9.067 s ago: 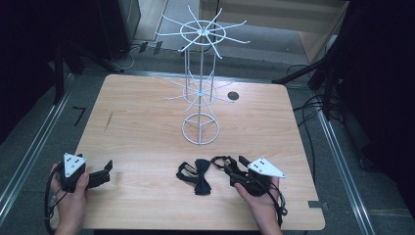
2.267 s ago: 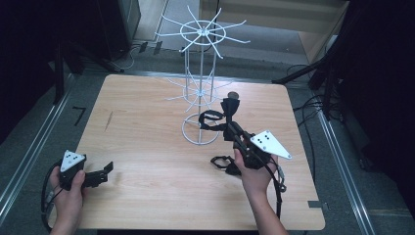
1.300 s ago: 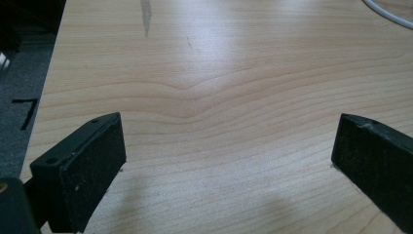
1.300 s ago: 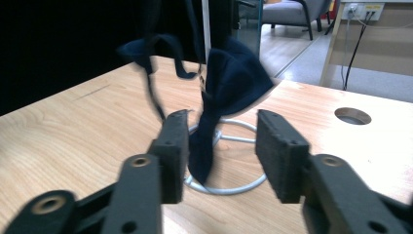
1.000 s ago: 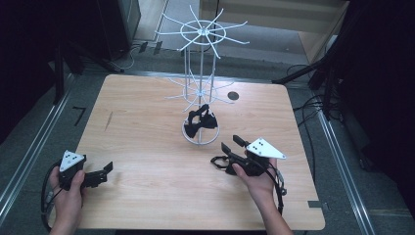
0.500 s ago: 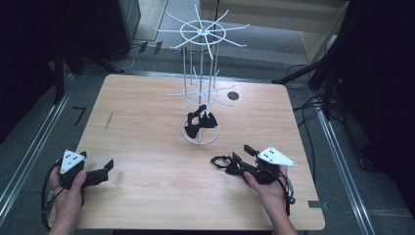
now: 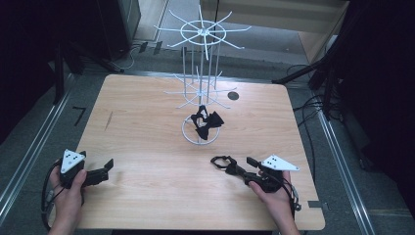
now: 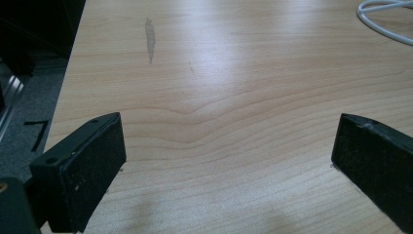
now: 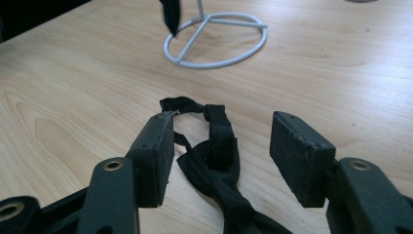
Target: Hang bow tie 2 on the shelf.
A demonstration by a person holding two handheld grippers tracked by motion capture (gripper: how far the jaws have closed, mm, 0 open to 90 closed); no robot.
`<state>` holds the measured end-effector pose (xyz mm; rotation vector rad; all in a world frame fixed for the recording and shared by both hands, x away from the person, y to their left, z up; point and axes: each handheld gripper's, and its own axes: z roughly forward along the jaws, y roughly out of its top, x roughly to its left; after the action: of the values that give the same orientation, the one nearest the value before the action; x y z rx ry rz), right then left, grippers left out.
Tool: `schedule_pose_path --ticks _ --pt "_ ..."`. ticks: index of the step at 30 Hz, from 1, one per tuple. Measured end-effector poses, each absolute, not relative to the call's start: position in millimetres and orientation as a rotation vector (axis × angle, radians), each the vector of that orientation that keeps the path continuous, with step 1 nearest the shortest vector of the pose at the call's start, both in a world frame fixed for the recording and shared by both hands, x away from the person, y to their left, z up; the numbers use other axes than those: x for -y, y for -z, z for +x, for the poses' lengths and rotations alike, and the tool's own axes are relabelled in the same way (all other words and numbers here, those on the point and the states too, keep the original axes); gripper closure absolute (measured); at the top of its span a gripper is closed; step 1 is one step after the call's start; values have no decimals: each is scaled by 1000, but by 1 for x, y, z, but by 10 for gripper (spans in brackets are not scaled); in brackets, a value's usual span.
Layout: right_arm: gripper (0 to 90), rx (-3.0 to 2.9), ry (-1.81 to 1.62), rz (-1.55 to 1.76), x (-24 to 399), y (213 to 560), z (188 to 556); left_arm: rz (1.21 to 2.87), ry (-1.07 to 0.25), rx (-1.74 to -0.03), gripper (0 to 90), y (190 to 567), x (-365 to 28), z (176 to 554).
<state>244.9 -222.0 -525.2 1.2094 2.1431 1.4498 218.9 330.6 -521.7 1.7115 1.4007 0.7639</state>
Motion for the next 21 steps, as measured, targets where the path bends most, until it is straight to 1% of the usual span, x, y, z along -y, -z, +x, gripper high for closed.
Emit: schedule_pose_path --ticks 15,17,21 --pt "438 -2250 -1304 1218 213 537 249 1723 -744 -1403 0 522 -331 220" --pt "499 -2278 -1296 1228 213 539 251 1722 -746 -1404 0 522 -331 220" --pt "551 -2310 -1246 1234 212 542 252 1721 -744 -1403 0 522 -331 220"
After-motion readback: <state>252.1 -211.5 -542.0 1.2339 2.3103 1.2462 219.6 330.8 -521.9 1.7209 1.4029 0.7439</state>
